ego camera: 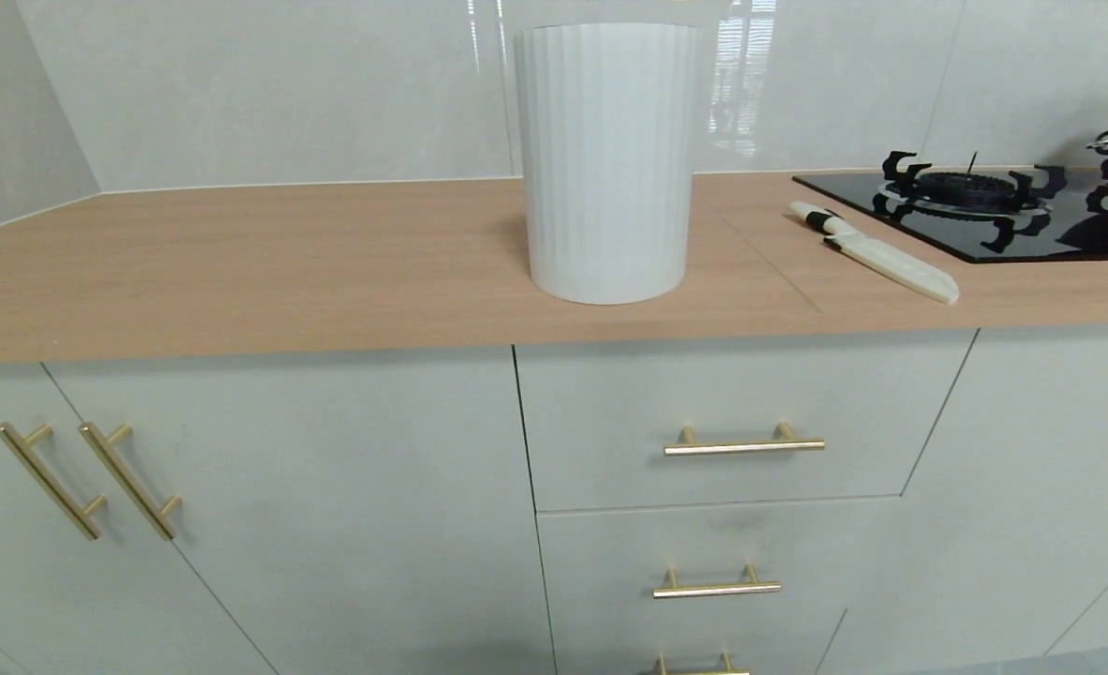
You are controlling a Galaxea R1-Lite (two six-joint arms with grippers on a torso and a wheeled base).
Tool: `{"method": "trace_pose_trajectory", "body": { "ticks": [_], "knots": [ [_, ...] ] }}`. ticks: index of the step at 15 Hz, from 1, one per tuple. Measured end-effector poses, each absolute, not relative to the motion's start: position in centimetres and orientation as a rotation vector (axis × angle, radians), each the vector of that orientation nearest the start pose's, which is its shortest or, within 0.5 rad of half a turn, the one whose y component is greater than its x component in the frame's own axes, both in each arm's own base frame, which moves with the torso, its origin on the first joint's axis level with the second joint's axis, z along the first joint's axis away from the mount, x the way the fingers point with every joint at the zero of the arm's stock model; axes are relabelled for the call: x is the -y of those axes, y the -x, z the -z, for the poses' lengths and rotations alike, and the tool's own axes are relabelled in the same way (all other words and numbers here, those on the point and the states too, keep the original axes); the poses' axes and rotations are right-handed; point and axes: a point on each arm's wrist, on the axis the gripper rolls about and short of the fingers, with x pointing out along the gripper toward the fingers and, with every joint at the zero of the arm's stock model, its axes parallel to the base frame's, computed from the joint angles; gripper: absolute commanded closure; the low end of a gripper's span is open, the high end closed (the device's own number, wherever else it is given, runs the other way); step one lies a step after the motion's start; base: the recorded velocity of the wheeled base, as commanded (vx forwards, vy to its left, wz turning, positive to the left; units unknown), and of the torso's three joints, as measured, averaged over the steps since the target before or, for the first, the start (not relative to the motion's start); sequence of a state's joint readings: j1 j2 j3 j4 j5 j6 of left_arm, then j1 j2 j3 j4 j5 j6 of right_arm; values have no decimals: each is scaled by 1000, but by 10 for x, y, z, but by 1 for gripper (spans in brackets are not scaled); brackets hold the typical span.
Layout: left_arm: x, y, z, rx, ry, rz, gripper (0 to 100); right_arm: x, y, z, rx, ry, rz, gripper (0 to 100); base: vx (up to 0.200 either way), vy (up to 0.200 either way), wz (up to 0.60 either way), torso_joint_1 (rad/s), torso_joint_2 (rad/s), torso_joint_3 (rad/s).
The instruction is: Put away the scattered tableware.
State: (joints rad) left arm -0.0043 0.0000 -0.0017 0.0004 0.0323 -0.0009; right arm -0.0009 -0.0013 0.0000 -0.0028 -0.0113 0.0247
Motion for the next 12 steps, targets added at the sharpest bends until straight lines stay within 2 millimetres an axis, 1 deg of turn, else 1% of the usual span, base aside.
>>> {"method": "trace_pose_trajectory", "body": {
  "ticks": [2,5,12],
  "knots": [
    [-1,23,-76,2,1,-30,0,0,23,-76,4,-25,9,0,0,0,0,0,0,0],
    [-1,23,-76,3,3,-30,0,0,23,-76,4,-25,10,0,200,0,0,1,-2,2],
    [-1,23,-76,3,3,-31,0,0,23,-76,4,-25,10,0,0,0,0,0,0,0]
  ]
}}
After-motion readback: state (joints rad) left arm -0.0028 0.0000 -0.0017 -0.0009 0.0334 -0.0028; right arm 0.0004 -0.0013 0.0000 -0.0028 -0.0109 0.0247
